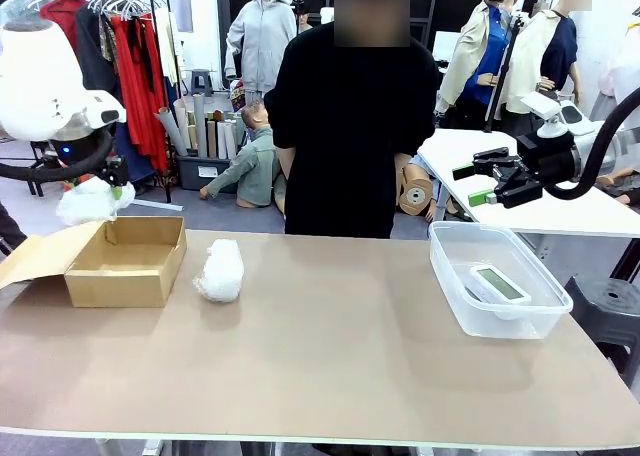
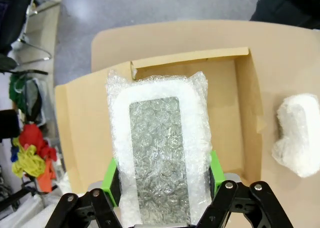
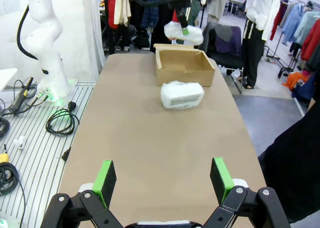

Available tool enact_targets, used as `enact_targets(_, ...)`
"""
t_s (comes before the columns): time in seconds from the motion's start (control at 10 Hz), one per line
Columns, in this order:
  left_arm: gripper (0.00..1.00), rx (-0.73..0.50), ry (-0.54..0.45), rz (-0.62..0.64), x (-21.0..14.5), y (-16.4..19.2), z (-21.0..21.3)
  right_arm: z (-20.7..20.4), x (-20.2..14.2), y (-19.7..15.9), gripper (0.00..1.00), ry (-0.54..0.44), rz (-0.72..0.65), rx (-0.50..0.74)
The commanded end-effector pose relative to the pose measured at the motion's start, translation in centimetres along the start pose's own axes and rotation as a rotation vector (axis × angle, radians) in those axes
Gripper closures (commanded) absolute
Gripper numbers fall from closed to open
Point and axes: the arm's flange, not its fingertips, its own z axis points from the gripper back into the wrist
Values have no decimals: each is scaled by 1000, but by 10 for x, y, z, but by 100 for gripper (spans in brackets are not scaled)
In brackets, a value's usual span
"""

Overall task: Separate and place wrapped and unwrapped clocks.
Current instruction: If the picked Digital clock is wrapped, place it in the Package Box ; if not, place it in the Organizing box.

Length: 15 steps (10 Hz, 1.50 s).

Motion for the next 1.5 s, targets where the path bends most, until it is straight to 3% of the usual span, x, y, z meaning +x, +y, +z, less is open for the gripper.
enact_targets(0.0,100,-49,50,2,16,11,-25,1,2,0,0,-1,4,0)
enact_targets(0.3,100,-73,49,7,15,9,-72,1,2,0,0,-1,4,0)
enact_targets(0.6,100,-26,-19,1,3,6,-106,1,2,0,0,-1,4,0)
enact_targets(0.8,100,-36,8,-3,-5,5,-127,1,2,0,0,-1,4,0)
enact_targets(1.4,100,41,-5,-20,-34,4,-134,1,2,0,0,-1,4,0)
